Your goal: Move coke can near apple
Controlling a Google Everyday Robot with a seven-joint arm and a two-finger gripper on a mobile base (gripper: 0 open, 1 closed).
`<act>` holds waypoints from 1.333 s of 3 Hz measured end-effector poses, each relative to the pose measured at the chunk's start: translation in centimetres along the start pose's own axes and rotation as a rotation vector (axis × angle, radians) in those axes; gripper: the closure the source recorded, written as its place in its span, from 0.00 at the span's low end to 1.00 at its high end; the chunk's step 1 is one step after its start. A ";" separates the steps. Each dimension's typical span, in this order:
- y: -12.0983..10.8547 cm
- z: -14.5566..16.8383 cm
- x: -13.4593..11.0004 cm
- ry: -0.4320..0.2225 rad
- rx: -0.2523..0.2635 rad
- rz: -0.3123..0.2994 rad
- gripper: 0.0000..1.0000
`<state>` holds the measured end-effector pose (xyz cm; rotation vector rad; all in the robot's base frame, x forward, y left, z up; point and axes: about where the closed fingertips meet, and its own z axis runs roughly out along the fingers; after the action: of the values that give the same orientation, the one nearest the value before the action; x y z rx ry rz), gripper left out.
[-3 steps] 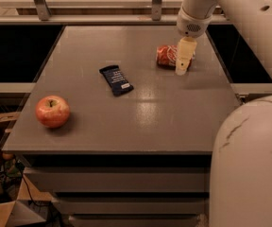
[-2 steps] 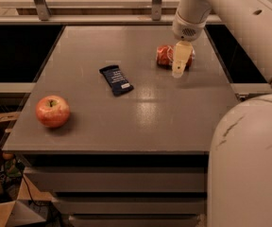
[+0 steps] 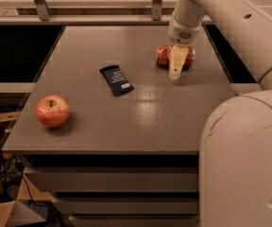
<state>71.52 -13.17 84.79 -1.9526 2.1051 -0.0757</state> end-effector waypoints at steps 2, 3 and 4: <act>-0.1 -0.6 0.0 0.001 0.012 -0.015 0.41; 0.1 -1.0 0.2 -0.002 0.015 -0.013 0.64; 0.3 -1.5 0.3 -0.011 0.019 -0.020 0.87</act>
Offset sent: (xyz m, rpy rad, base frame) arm -0.0077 -0.0051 0.0213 -0.0152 -0.0269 0.0158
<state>70.89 -13.63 86.09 -1.9587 2.0700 -0.0885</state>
